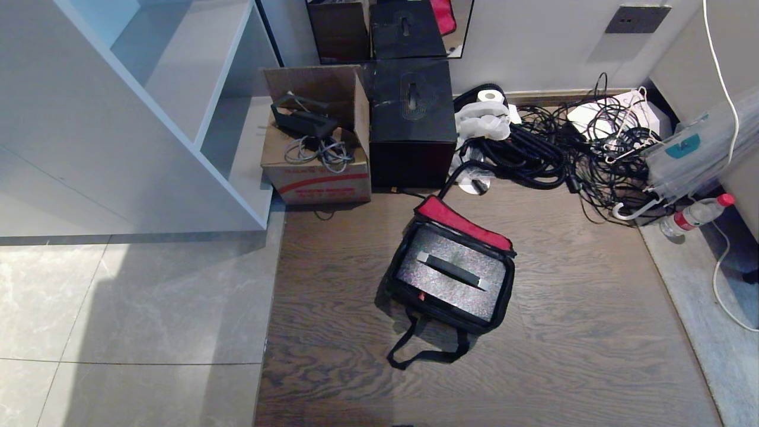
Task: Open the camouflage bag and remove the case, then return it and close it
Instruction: Grip the handle
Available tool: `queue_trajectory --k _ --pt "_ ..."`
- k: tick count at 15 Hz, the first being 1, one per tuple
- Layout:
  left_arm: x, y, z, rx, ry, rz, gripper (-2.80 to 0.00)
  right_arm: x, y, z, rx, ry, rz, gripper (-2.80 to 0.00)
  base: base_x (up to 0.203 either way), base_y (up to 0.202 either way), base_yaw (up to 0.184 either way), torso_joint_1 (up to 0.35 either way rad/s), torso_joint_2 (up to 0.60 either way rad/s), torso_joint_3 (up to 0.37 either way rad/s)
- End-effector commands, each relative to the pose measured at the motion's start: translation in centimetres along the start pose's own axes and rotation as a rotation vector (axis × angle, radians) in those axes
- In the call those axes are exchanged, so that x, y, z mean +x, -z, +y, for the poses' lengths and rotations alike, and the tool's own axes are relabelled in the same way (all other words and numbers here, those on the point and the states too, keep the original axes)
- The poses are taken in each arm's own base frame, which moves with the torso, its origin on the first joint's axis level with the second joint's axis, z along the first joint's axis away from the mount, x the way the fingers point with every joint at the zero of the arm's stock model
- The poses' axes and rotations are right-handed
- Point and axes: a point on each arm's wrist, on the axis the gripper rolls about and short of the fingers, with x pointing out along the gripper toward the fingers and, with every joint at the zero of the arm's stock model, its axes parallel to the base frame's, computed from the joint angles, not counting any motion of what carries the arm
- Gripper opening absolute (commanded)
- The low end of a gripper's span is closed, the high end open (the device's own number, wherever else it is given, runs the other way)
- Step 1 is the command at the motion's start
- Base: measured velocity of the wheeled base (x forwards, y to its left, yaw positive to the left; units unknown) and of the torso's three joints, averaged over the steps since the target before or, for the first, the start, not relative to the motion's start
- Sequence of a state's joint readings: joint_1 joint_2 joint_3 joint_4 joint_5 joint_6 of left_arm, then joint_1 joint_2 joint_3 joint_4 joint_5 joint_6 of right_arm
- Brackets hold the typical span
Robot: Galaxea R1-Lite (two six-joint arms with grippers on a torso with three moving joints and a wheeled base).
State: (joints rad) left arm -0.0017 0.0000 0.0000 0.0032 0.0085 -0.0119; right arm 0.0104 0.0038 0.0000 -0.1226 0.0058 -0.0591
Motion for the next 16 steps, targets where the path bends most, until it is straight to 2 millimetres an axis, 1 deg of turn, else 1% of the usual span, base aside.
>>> queue_trajectory --k 1,8,9,11,12,13,14,15,16 --pt "0.0 0.0 0.0 0.0 -0.001 0.0 -2.8 0.2 1.1 0.1 -0.008 -0.008 0.04 -2.8 0.0 0.0 0.0 0.0 0.0 0.0" --pt "0.0 0.0 0.0 0.0 -0.001 0.0 -2.8 0.2 0.9 0.0 0.006 0.0 0.036 -2.8 0.0 0.0 0.0 0.0 0.0 0.0" --pt "0.0 0.0 0.0 0.0 -0.001 0.0 -2.8 0.0 -0.1 0.0 0.015 0.002 0.004 -2.8 0.0 0.0 0.0 0.0 0.0 0.0" --pt "0.0 0.0 0.0 0.0 -0.001 0.0 -2.8 -1.1 -3.6 -0.2 0.037 -0.001 -0.075 -2.8 0.0 0.0 0.0 0.0 0.0 0.0" --pt "0.0 0.0 0.0 0.0 -0.001 0.0 -2.8 -1.9 -5.1 -0.3 0.05 -0.003 -0.06 -2.8 0.0 0.0 0.0 0.0 0.0 0.0" --pt "0.0 0.0 0.0 0.0 -0.001 0.0 -2.8 -2.8 -5.3 -0.3 0.077 -0.009 0.056 -2.8 0.0 0.0 0.0 0.0 0.0 0.0" --pt "0.0 0.0 0.0 0.0 -0.001 0.0 -2.8 -3.4 -5.3 -0.2 0.105 -0.024 0.216 -2.8 0.0 0.0 0.0 0.0 0.0 0.0" --pt "0.0 0.0 0.0 0.0 -0.001 0.0 -2.8 -3.3 -5.5 -0.2 0.126 -0.047 0.347 -2.8 0.0 0.0 0.0 0.0 0.0 0.0" --pt "0.0 0.0 0.0 0.0 -0.001 0.0 -2.8 -2.2 -5.9 -0.2 0.152 -0.07 0.469 -2.8 0.0 0.0 0.0 0.0 0.0 0.0"
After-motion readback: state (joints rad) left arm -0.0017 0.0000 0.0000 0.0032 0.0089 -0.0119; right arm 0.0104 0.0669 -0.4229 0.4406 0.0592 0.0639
